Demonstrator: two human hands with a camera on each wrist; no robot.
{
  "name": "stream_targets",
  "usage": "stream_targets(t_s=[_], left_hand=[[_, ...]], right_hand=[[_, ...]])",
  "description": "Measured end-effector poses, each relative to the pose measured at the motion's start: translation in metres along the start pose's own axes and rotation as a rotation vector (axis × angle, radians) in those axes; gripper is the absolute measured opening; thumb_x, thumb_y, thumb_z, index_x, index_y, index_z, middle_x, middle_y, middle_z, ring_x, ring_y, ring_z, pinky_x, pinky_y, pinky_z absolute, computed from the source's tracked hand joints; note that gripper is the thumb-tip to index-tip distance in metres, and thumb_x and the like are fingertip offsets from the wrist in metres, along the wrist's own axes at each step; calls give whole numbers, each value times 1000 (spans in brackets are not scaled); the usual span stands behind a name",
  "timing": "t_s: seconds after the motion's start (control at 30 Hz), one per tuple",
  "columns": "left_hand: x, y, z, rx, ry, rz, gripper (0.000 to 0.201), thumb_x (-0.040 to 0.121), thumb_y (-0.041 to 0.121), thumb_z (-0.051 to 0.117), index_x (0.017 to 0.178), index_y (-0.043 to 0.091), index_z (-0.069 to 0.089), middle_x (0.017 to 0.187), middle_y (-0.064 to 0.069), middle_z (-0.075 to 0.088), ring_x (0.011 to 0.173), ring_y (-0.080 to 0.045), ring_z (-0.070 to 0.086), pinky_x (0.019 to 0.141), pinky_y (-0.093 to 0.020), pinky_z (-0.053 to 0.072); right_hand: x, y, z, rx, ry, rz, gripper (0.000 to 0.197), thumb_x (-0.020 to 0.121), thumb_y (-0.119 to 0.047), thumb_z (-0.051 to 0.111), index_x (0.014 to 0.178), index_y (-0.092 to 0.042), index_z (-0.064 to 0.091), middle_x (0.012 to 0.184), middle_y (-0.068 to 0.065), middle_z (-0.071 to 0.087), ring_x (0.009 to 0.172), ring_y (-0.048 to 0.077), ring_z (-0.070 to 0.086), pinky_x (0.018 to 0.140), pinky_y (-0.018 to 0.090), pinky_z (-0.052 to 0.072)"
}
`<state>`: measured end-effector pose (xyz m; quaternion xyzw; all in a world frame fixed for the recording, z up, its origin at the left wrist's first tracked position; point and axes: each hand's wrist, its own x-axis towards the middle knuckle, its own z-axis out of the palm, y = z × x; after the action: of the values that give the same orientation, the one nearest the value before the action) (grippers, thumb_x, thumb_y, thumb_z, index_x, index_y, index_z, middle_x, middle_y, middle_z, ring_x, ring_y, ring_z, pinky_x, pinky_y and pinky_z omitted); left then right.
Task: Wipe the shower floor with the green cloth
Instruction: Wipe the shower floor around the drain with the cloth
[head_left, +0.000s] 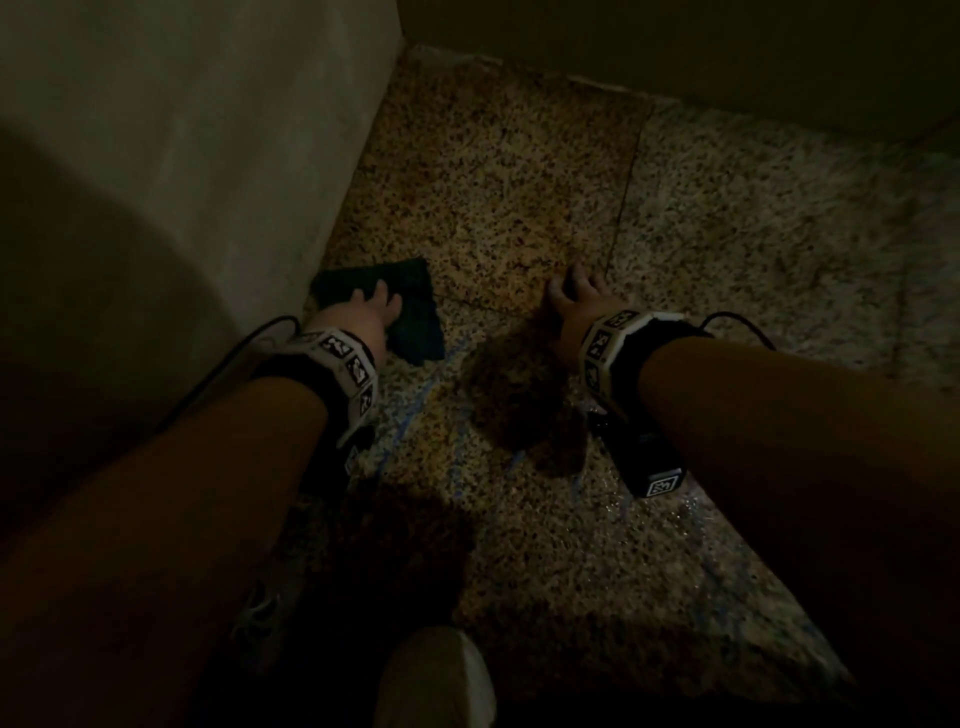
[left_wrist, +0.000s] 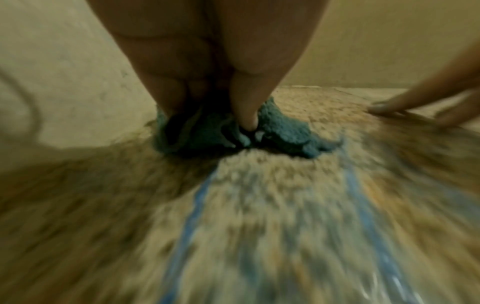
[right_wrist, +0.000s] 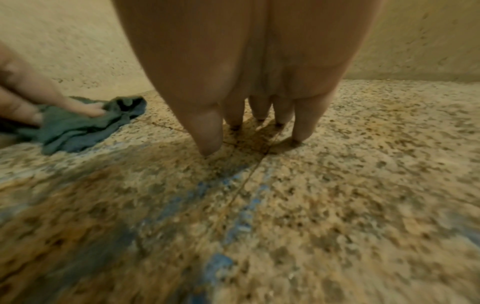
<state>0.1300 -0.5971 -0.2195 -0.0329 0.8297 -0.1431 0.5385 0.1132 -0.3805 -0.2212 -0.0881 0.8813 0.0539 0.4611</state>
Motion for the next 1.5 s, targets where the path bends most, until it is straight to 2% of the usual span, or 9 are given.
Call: stream_targets(t_s=[0.17, 0.33, 0.57, 0.73, 0.93, 1.13, 1.37, 1.43, 1.5], left_hand=[[0, 2, 22, 38, -37, 39, 77, 97, 5, 47, 149, 11, -10, 155, -13, -21, 144, -32, -9, 116, -40, 16], [-4, 5, 40, 93, -76, 36, 77, 97, 2, 46, 149, 12, -10, 154, -12, -22, 144, -30, -12, 117, -40, 11], [-4, 8, 21, 174, -128, 8, 90, 92, 14, 57, 149, 11, -12, 155, -14, -20, 144, -35, -8, 116, -45, 13], [0, 9, 26, 122, -107, -5, 91, 91, 13, 59, 149, 12, -11, 155, -12, -20, 144, -33, -9, 115, -45, 15], [-4, 16, 25, 73, -18, 2, 81, 95, 12, 52, 151, 12, -7, 157, -13, -14, 144, -37, -1, 112, -50, 19], [-10, 23, 27, 43, 73, -12, 70, 97, 3, 43, 152, 11, -1, 158, -11, -8, 144, -35, 4, 112, -49, 27], [-11, 26, 26, -7, 67, 2, 73, 97, 8, 46, 151, 11, -2, 158, -10, -11, 144, -35, 2, 111, -48, 23], [-13, 25, 27, -13, 68, 2, 72, 97, 7, 44, 151, 11, -4, 157, -9, -12, 144, -34, 0, 111, -48, 22], [-14, 24, 30, 8, 84, 28, 70, 98, 5, 40, 151, 12, -5, 157, -10, -12, 144, -35, 0, 111, -49, 22]], right_hand=[[-4, 2, 2, -25, 10, -10, 76, 99, -41, 43, 150, -29, -11, 158, 0, -19, 146, 28, -9, 115, 51, 21], [-8, -4, 2, -58, 10, 6, 79, 98, -37, 46, 150, -27, -12, 157, 1, -21, 146, 28, -7, 112, 53, 21], [-13, -7, 2, -77, 10, 18, 77, 100, -37, 43, 151, -24, -13, 157, 2, -22, 146, 28, -11, 113, 51, 17], [-10, -5, 1, -57, -11, 10, 81, 98, -39, 47, 150, -26, -14, 157, 1, -22, 146, 29, -11, 116, 51, 17], [-33, -10, -3, -195, -19, -20, 66, 103, -37, 31, 151, -19, -10, 157, 8, -19, 145, 33, -6, 114, 46, 15], [-49, -18, -9, -188, -67, -25, 68, 102, -34, 38, 152, -16, -6, 158, 6, -15, 145, 31, -7, 114, 42, 14], [-35, -14, -3, -77, -53, -8, 73, 100, -39, 42, 152, -21, -7, 158, 5, -16, 145, 36, -4, 113, 46, 21], [-32, -10, -1, -34, -62, 9, 73, 100, -43, 40, 152, -25, -7, 158, 4, -16, 145, 35, 5, 109, 46, 30], [-29, -7, 0, -43, -50, -12, 67, 101, -40, 36, 152, -26, -5, 158, 2, -15, 142, 30, 18, 95, 37, 43]])
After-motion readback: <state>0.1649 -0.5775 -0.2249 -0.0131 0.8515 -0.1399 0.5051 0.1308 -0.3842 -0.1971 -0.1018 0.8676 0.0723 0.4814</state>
